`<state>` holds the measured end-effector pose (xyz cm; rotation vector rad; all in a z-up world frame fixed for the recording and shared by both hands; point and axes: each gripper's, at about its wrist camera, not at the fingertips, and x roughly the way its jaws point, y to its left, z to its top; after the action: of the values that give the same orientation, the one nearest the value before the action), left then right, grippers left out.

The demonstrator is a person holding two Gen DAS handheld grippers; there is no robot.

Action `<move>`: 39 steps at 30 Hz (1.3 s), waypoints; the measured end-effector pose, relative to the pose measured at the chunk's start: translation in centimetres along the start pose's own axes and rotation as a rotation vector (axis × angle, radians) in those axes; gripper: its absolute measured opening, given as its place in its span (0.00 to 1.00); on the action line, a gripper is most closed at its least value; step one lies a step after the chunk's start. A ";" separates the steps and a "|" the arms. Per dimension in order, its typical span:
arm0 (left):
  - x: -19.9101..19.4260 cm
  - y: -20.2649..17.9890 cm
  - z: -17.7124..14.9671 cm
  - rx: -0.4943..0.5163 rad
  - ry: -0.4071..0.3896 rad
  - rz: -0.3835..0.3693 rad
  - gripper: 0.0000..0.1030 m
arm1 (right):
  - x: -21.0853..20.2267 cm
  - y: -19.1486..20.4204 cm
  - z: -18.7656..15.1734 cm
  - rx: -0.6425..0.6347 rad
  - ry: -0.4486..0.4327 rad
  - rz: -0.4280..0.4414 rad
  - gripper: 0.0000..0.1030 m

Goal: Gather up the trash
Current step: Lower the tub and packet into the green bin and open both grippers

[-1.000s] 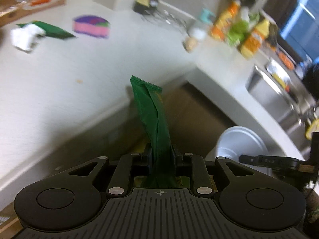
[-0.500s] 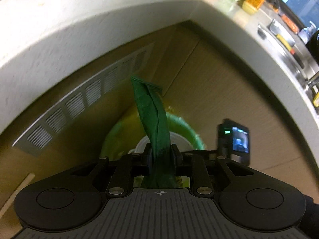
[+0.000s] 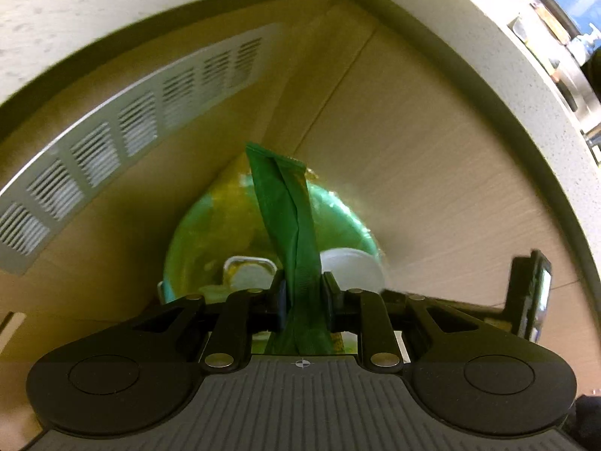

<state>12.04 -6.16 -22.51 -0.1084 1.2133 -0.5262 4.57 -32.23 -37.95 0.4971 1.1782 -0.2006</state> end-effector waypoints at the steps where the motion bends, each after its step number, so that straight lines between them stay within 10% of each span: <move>1: 0.2 -0.1 0.0 0.007 0.005 -0.003 0.22 | 0.4 0.3 0.4 0.010 0.002 0.031 0.24; 9: 0.2 1.5 -0.1 -0.002 0.033 0.009 0.22 | 5.3 5.8 2.7 -0.013 0.085 0.170 0.03; 15: 0.2 3.1 -0.5 -0.021 0.060 0.013 0.22 | 9.0 6.1 2.9 -0.029 0.185 0.026 0.04; 25: 7.9 3.0 -0.1 -0.151 0.282 -0.181 0.22 | -0.2 3.7 0.7 -0.067 0.113 -0.021 0.17; 32: 11.0 -0.5 3.0 0.024 0.056 -0.008 0.22 | -4.9 3.1 -3.1 -0.108 0.063 -0.072 0.25; 39: 21.0 2.2 1.9 -0.270 0.458 -0.187 0.22 | -5.8 0.7 -5.6 -0.031 0.091 -0.087 0.29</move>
<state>19.64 -13.90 -40.73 -0.3472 1.7315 -0.5651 -2.05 -29.57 -34.03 0.4317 1.2909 -0.2364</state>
